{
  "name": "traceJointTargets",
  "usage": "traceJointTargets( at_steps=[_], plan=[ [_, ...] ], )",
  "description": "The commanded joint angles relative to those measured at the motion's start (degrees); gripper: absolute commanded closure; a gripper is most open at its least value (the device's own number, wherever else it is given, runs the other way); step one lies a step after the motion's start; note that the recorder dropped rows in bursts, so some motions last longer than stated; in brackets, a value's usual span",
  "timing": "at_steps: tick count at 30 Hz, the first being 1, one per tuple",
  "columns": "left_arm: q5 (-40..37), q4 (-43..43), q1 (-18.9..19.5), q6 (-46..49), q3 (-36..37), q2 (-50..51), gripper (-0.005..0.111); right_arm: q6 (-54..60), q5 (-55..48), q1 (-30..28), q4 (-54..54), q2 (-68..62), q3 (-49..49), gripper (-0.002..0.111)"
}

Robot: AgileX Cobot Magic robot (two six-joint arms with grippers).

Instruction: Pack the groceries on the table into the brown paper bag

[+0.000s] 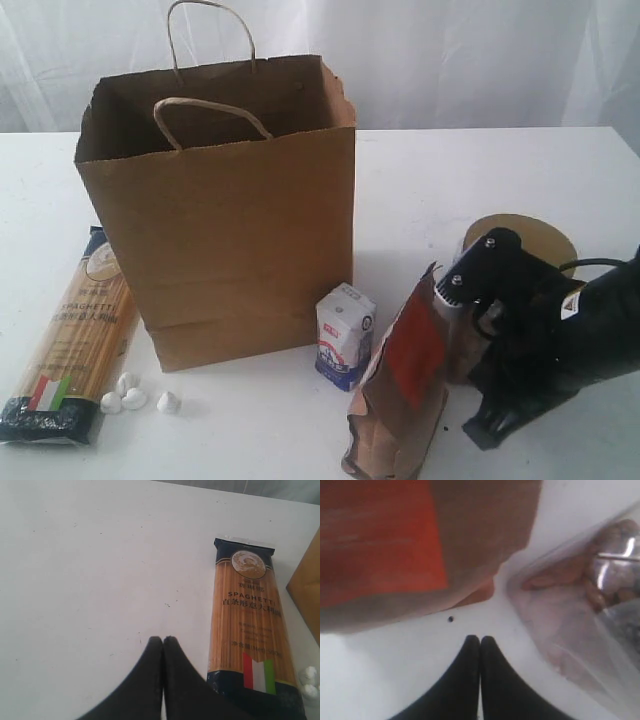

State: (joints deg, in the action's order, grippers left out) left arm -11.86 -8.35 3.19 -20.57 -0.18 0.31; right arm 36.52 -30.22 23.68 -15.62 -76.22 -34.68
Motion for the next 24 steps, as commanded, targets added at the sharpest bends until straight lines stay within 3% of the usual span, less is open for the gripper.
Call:
traceJointTargets(
  at_steps=[1, 8, 12, 16, 20, 24],
  plan=[
    [0.2, 0.3, 0.1, 0.0, 0.2, -0.3, 0.107, 0.8, 16.4, 0.3, -0.2, -4.4, 0.1, 0.108],
    [0.2, 0.2, 0.1, 0.0, 0.2, -0.3, 0.107, -4.8, 31.2, 0.3, -2.2, -10.6, -2.0, 0.108],
    [0.2, 0.2, 0.1, 0.0, 0.2, -0.3, 0.107, -11.5, 24.1, 0.3, -2.9, -6.7, -5.0, 0.108],
    [0.2, 0.2, 0.1, 0.0, 0.2, -0.3, 0.107, -11.3, 18.1, -0.1, -2.4, 1.2, -7.9, 0.108],
    [0.2, 0.2, 0.1, 0.0, 0.2, -0.3, 0.107, -11.7, 19.9, -4.7, -2.4, 5.8, -8.8, 0.108],
    [0.2, 0.2, 0.1, 0.0, 0.2, -0.3, 0.107, -9.5, 18.6, -14.3, -2.4, 4.9, -8.8, 0.108]
  ],
)
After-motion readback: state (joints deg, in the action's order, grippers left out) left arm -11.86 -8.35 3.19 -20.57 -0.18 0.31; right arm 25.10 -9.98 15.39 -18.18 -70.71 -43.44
